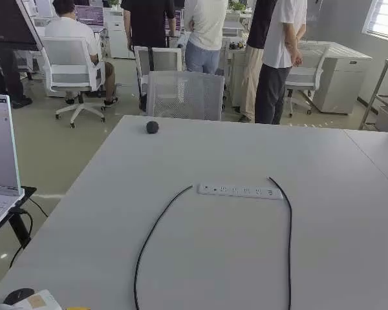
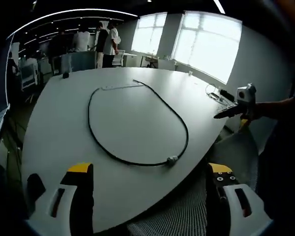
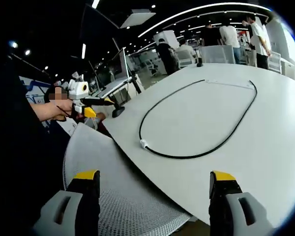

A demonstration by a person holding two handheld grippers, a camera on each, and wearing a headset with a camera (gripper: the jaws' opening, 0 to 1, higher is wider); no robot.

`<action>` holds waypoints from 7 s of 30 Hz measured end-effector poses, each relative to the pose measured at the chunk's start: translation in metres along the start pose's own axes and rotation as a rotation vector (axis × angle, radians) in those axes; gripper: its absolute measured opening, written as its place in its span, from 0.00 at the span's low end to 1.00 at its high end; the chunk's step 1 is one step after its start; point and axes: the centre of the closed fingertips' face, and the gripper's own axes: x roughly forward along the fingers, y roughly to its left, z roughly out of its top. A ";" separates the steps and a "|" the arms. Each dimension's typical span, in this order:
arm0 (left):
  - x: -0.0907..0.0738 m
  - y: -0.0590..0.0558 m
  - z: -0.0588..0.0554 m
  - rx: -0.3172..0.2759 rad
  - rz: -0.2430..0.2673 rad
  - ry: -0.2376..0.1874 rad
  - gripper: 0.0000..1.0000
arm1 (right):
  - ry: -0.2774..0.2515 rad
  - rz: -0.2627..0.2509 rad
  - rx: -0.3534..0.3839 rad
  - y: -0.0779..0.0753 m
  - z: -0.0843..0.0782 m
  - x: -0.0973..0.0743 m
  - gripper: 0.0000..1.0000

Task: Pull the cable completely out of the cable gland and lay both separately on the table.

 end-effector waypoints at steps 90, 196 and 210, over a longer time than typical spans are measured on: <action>0.001 0.001 -0.043 0.185 -0.164 0.147 0.86 | 0.613 0.156 -0.452 0.034 -0.033 0.193 0.24; 0.090 -0.126 0.031 0.052 -0.642 0.115 0.16 | 0.418 0.220 -0.716 0.066 0.046 0.100 0.06; 0.090 -0.129 0.029 0.009 -0.677 0.148 0.16 | 0.411 0.218 -0.739 0.067 0.045 0.096 0.06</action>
